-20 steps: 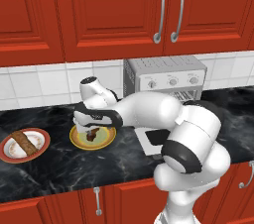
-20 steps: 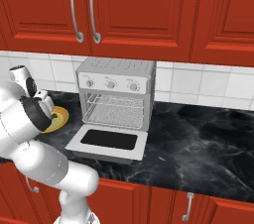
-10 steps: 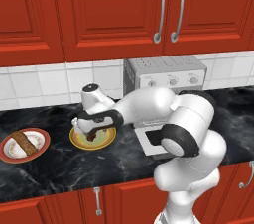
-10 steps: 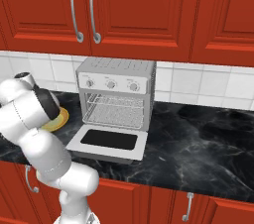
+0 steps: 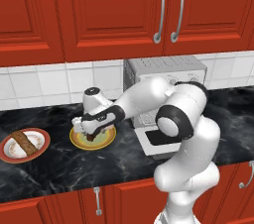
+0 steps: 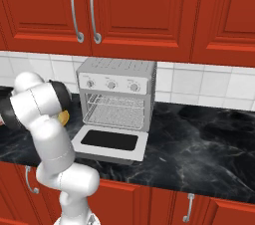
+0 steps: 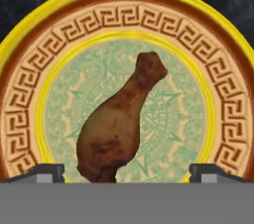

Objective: Open the toaster oven door. Place the baguette on the top rack in the toaster oven and place the chicken drumstick on the bottom rack.

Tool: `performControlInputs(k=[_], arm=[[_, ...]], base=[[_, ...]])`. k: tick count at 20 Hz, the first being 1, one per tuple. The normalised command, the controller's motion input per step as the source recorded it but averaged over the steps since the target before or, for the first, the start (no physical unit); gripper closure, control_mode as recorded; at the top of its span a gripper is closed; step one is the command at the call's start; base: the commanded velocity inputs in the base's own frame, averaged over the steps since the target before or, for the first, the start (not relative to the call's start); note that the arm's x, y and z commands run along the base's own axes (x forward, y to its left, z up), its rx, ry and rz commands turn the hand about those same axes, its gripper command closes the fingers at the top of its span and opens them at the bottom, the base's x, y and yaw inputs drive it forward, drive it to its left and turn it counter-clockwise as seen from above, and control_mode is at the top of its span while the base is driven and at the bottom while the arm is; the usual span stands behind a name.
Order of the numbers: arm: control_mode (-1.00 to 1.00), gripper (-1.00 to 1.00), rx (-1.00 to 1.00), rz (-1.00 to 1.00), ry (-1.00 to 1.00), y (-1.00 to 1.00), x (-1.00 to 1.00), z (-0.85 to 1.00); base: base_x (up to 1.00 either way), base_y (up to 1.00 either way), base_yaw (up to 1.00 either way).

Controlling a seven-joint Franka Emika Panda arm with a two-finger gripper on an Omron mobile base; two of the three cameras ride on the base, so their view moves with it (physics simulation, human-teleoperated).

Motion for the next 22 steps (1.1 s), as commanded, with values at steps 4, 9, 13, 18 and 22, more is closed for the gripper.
performControlInputs(k=[4,9,13,18,22], arm=[[-1.0,-1.0,0.0,-0.14,0.0,0.08,0.26,-0.2],[-1.0,-1.0,0.0,-0.15,0.0,0.1,0.21,-0.09],[-1.0,-1.0,0.0,-0.15,0.0,0.0,0.15,-0.21],[-1.0,1.0,0.0,-0.13,0.01,0.0,0.01,-0.12],[-1.0,1.0,0.0,-0.01,-0.02,-0.29,-0.16,0.23]], base=[[0.0,0.0,0.0],[0.0,0.0,0.0],[0.0,0.0,0.0],[0.0,0.0,0.0],[0.0,0.0,0.0]])
